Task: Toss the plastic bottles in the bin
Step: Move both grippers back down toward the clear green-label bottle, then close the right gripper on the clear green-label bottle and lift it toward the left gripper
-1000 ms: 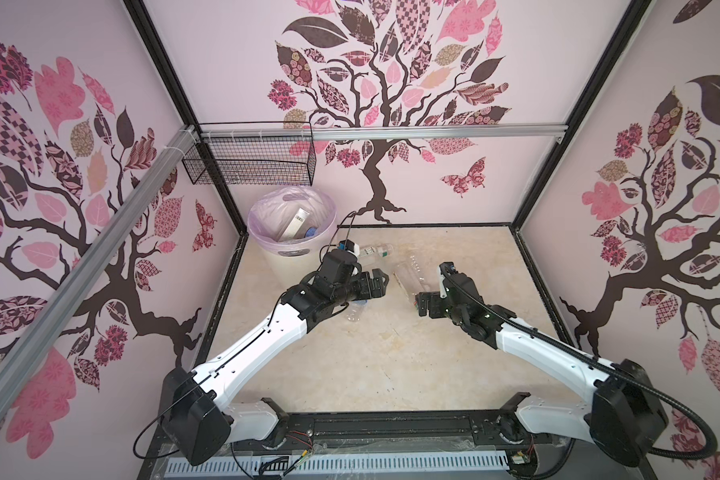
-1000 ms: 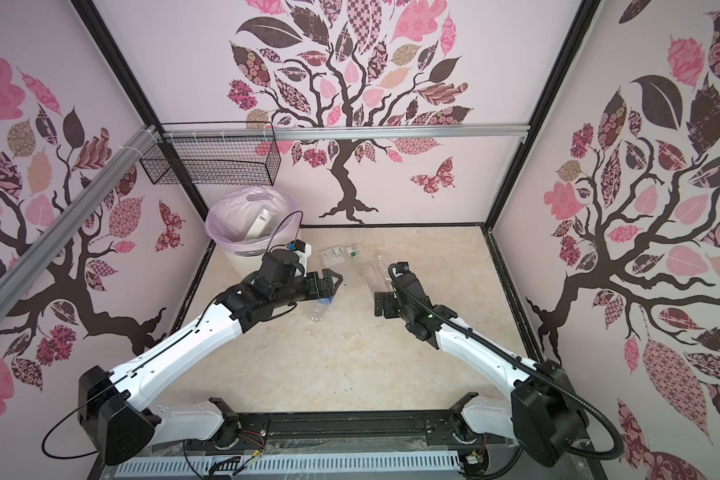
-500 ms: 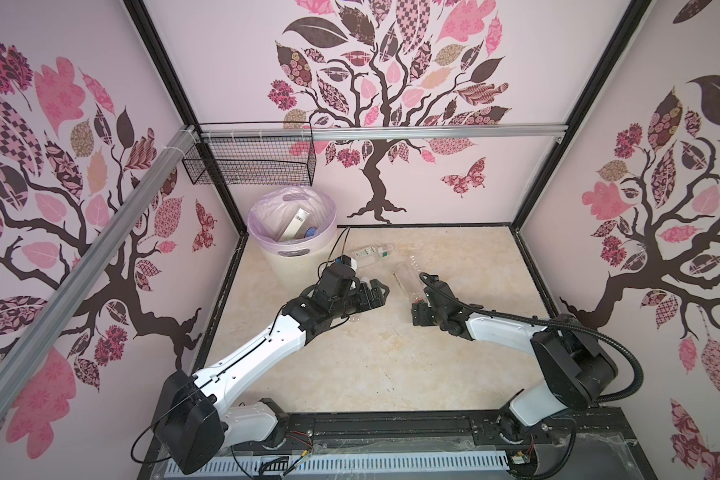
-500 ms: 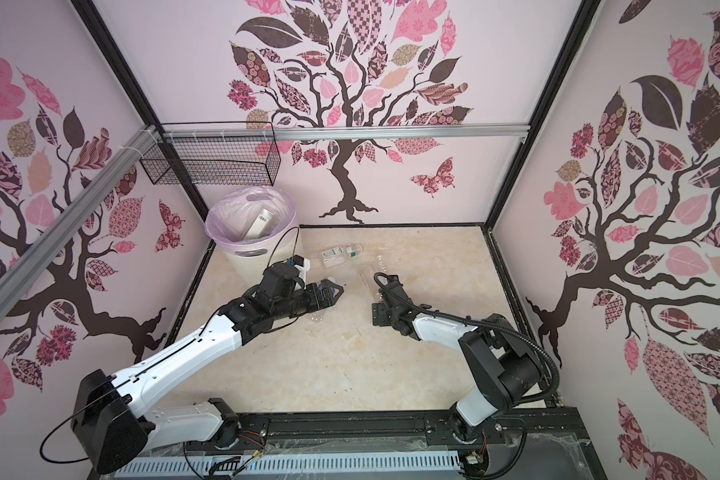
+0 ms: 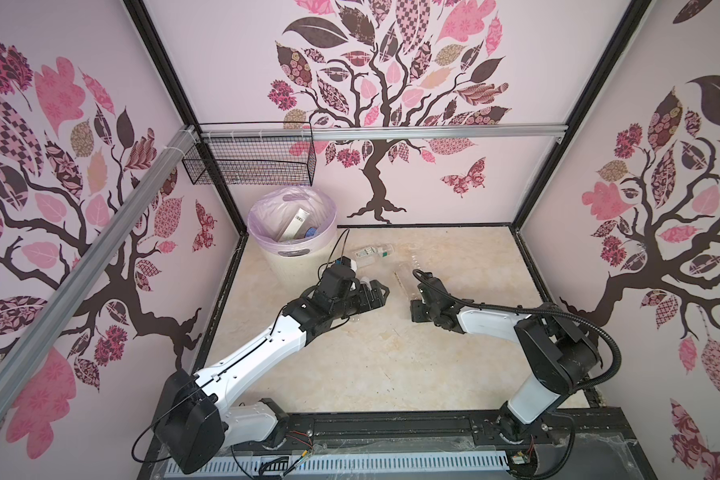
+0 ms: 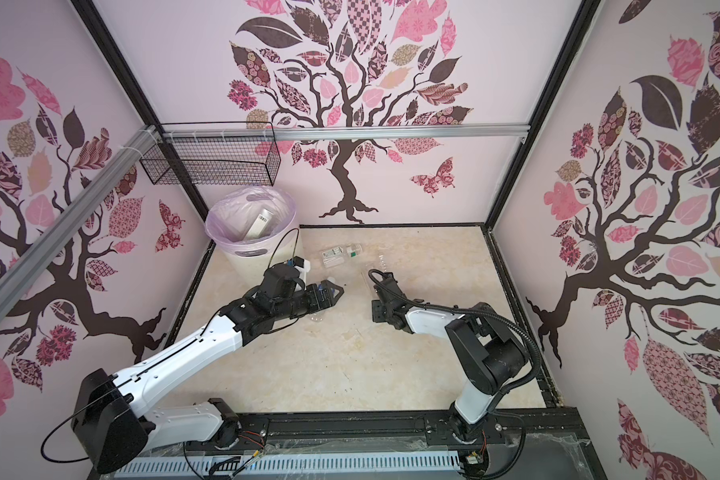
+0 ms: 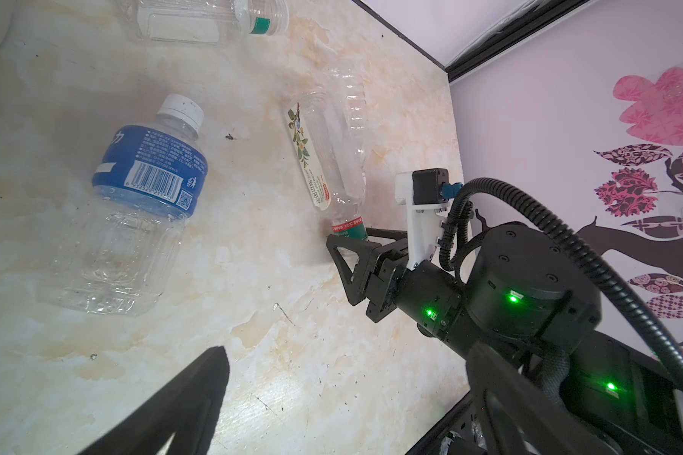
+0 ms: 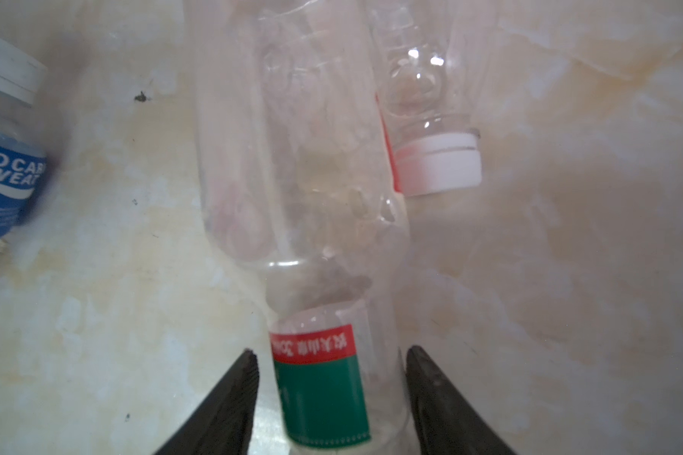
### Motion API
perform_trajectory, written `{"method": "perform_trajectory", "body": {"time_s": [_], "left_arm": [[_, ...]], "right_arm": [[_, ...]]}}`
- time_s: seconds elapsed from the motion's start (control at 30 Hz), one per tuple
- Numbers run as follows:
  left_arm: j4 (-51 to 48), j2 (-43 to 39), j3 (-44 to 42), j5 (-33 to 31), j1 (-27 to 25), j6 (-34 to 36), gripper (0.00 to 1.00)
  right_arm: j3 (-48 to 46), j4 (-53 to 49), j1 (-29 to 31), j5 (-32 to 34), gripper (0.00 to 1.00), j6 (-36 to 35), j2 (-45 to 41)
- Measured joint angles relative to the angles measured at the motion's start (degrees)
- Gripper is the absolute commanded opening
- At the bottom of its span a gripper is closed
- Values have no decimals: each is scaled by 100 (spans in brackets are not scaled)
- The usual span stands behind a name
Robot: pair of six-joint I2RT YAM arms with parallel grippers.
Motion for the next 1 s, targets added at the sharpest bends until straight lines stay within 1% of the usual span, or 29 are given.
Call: {"method": "perform_trajectory", "body": {"time_s": [0.33, 0.6, 0.83, 1.0], "left_arm": [[37, 96, 0, 79, 0, -17, 98], [42, 116, 0, 72, 2, -46, 98], [7, 321, 35, 52, 125, 15, 98], [-46, 616, 411, 74, 310, 79, 98]], "right_arm": [[0, -24, 0, -168, 43, 24, 0], [-26, -85, 0, -468, 43, 48, -136], [-251, -173, 33, -737, 43, 79, -879], [-262, -267, 94, -907, 43, 136, -1287]]}}
